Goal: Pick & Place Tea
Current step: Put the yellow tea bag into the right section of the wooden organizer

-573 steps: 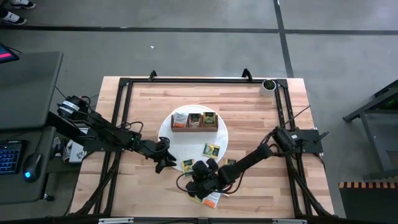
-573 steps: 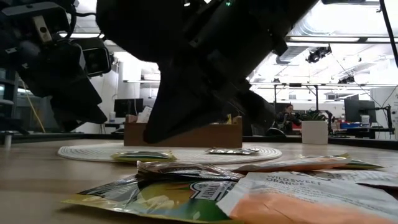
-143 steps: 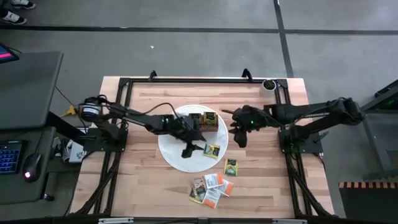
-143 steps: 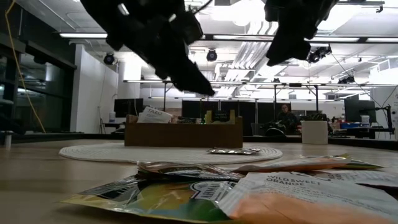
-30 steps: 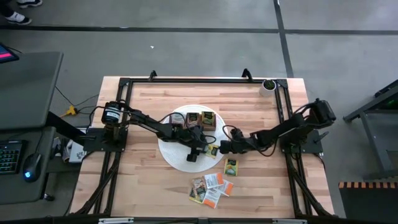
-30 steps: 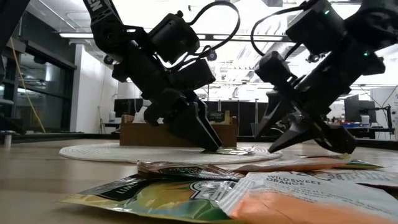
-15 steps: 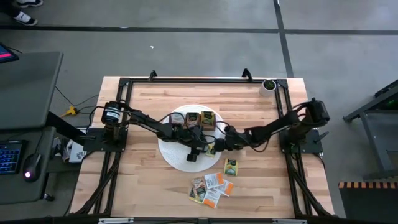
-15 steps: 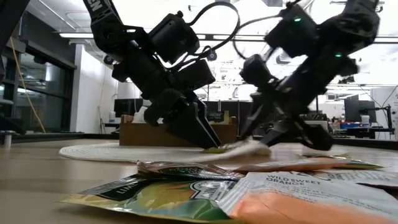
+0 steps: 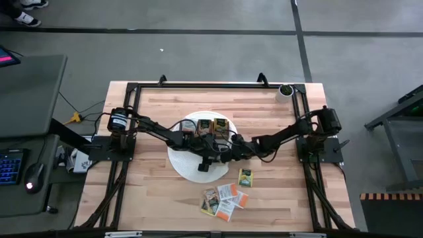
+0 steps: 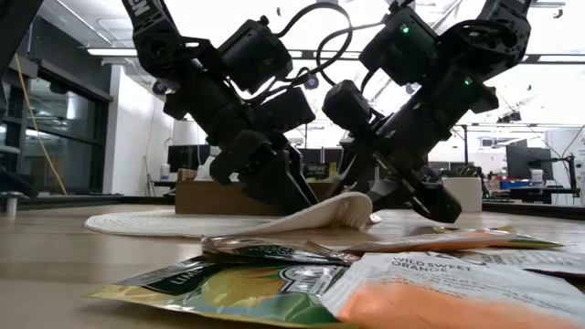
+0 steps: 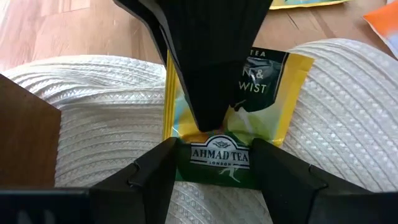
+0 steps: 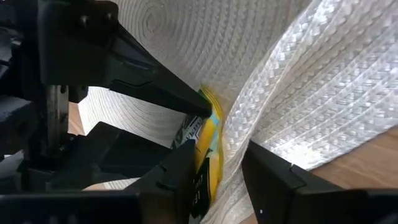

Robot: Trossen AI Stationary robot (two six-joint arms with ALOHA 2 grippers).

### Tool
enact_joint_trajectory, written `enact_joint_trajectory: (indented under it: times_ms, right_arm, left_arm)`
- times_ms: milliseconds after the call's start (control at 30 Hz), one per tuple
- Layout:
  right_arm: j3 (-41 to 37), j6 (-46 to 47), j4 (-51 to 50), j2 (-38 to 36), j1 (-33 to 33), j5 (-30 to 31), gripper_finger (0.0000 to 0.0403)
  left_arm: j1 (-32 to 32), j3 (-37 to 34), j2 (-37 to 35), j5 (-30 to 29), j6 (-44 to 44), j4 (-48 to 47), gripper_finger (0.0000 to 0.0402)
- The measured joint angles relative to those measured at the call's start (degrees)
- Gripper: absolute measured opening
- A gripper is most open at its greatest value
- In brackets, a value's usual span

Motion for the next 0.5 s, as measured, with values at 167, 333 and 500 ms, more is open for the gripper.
enact_joint_trajectory:
  times_ms: [167, 333, 500]
  right_arm:
    - [-0.05, -0.13, -0.26, -0.07, 0.14, -0.72, 0.0094]
    - [-0.07, -0.11, -0.26, -0.07, 0.74, -1.09, 0.0067]
    - [-0.09, -0.11, -0.24, -0.07, 1.16, -2.24, 0.0044]
  left_arm:
    - [0.00, 0.00, 0.00, 0.00, 0.00, 0.00, 0.0204]
    - [-0.02, 0.00, -0.01, 0.14, 0.02, -0.04, 0.0204]
    - [-0.04, 0.00, -0.02, 0.20, 0.05, -0.04, 0.0204]
